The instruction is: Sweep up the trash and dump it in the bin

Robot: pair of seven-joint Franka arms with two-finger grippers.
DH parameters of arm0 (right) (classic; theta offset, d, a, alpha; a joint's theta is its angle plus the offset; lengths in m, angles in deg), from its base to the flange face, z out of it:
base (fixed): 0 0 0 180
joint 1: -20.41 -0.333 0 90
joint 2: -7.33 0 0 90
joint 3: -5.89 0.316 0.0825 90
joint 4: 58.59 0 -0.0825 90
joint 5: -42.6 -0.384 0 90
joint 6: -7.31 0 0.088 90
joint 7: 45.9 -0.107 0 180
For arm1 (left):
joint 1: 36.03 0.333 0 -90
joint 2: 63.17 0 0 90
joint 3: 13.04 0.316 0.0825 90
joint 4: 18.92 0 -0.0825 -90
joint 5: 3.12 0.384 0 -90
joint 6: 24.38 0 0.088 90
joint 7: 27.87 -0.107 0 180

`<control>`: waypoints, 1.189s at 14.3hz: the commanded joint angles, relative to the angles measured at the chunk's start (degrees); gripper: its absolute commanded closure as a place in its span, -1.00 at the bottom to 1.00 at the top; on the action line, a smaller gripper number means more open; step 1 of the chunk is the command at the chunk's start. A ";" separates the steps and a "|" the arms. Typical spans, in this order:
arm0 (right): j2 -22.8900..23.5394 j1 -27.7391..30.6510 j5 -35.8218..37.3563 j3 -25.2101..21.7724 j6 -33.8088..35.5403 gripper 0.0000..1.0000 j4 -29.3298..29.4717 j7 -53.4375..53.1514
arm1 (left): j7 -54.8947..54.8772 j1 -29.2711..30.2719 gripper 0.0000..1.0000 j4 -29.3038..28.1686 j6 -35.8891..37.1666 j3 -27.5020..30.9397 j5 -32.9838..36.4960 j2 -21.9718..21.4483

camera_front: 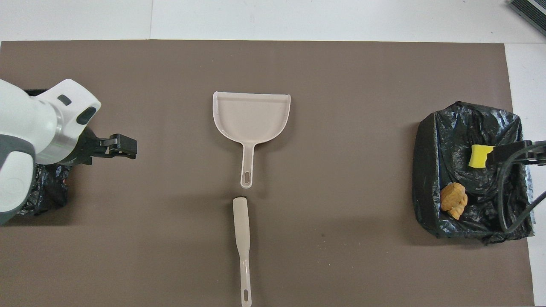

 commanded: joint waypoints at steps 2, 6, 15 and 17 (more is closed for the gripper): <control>-0.77 0.20 -0.95 0.03 1.03 -1.00 -0.33 0.24 | -8.17 6.88 -1.00 -0.57 2.28 -0.60 -0.55 -3.54; -0.77 0.20 -0.95 0.03 1.03 -1.00 -0.33 0.24 | -9.33 8.39 -1.00 9.06 8.32 -0.60 0.24 -2.33; -0.77 0.20 -0.95 0.03 1.03 -1.00 -0.33 0.24 | -9.94 7.87 -1.00 18.07 13.79 -0.96 -0.11 -0.47; -0.77 0.20 -0.95 0.03 1.03 -1.00 -0.33 0.24 | -10.21 7.60 -1.00 16.66 13.01 -0.87 -0.11 -1.44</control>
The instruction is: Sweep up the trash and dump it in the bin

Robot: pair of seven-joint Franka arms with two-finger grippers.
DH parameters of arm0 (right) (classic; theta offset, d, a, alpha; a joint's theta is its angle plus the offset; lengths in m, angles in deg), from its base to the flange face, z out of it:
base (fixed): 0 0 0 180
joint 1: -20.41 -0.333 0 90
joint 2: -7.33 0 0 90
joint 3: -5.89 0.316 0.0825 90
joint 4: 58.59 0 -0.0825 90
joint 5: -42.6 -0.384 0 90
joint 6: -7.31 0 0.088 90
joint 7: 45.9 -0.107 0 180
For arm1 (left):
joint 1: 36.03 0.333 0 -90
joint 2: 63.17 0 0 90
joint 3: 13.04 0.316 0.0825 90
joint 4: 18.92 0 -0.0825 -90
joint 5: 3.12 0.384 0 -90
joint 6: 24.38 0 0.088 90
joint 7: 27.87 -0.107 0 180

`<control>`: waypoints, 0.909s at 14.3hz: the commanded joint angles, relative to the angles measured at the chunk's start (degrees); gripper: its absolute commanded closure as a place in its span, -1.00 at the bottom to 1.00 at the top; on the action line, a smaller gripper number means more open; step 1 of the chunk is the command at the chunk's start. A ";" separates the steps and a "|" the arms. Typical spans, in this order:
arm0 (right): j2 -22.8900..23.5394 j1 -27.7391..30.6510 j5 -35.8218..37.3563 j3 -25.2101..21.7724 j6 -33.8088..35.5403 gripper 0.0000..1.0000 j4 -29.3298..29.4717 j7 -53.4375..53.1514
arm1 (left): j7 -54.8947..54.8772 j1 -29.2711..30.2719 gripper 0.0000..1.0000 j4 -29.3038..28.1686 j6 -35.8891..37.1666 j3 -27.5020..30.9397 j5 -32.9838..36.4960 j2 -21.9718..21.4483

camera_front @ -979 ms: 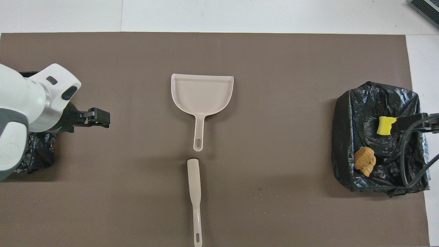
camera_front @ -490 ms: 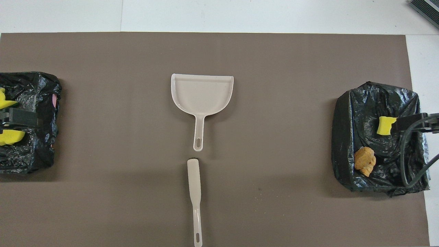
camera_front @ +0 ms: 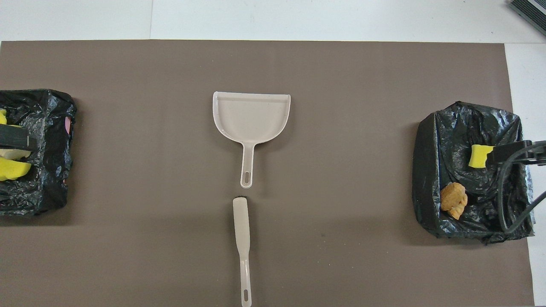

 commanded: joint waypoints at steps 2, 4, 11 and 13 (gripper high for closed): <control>-0.77 0.20 -0.95 0.03 1.03 -1.00 -0.33 0.24 | -0.80 -0.04 -1.00 -1.20 0.99 0.31 0.02 -0.93; -0.77 0.20 -0.95 0.03 1.03 -1.00 -0.33 0.24 | -0.53 -0.12 -1.00 -0.94 0.64 0.40 0.20 -0.85; -0.77 0.20 -0.95 0.03 1.03 -1.00 -0.33 0.24 | 0.17 -0.30 -1.00 -0.59 -0.24 0.40 0.20 -0.58; -0.77 0.20 -0.95 0.03 1.03 -1.00 -0.33 0.24 | 0.17 -0.39 -1.00 -0.67 -0.24 0.40 0.20 -0.58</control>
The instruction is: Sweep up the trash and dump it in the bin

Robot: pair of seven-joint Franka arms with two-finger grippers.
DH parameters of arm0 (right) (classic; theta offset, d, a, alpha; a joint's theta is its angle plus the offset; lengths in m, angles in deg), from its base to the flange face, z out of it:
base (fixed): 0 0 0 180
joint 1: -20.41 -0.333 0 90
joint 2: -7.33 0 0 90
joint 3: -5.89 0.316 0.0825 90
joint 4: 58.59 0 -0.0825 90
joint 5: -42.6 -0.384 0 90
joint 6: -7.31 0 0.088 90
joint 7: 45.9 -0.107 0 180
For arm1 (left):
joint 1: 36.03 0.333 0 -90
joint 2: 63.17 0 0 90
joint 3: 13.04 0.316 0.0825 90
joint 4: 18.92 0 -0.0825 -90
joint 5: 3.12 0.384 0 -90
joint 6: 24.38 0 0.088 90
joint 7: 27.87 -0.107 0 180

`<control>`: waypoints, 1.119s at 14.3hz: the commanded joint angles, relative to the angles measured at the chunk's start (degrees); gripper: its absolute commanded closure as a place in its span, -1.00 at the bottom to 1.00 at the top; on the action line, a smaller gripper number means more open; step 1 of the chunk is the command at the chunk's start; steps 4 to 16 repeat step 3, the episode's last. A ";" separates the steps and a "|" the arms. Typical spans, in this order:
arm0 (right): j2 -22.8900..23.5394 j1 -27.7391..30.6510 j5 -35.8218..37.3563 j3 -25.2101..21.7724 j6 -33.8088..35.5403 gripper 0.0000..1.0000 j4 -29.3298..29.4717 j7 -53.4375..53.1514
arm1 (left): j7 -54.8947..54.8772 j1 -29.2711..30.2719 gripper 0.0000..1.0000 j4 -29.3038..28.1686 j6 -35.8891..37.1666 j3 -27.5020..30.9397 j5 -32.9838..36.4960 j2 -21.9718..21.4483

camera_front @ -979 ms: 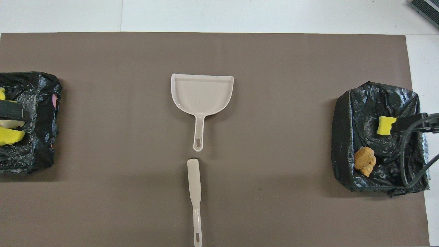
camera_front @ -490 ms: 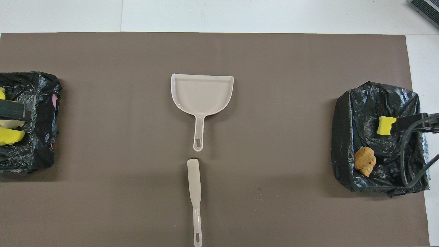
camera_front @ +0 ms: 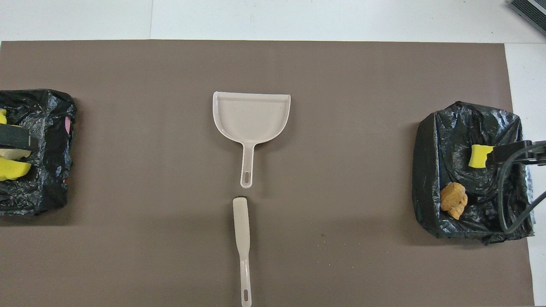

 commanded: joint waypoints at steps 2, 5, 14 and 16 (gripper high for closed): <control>-0.77 0.20 -0.95 0.03 1.03 -1.00 -0.33 0.24 | 0.13 -0.40 -1.00 -0.48 -0.28 0.28 0.20 -0.58; -0.77 0.20 -0.95 0.03 1.03 -1.00 -0.33 0.24 | 0.21 -0.40 -1.00 -0.48 -0.28 0.28 0.20 -0.58; -0.77 0.20 -0.95 0.03 1.03 -1.00 -0.33 0.24 | 0.21 -0.40 -1.00 -0.48 -0.28 0.28 0.20 -0.58; -0.77 0.20 -0.95 0.03 1.03 -1.00 -0.33 0.24 | 0.21 -0.40 -1.00 -0.48 -0.28 0.28 0.20 -0.58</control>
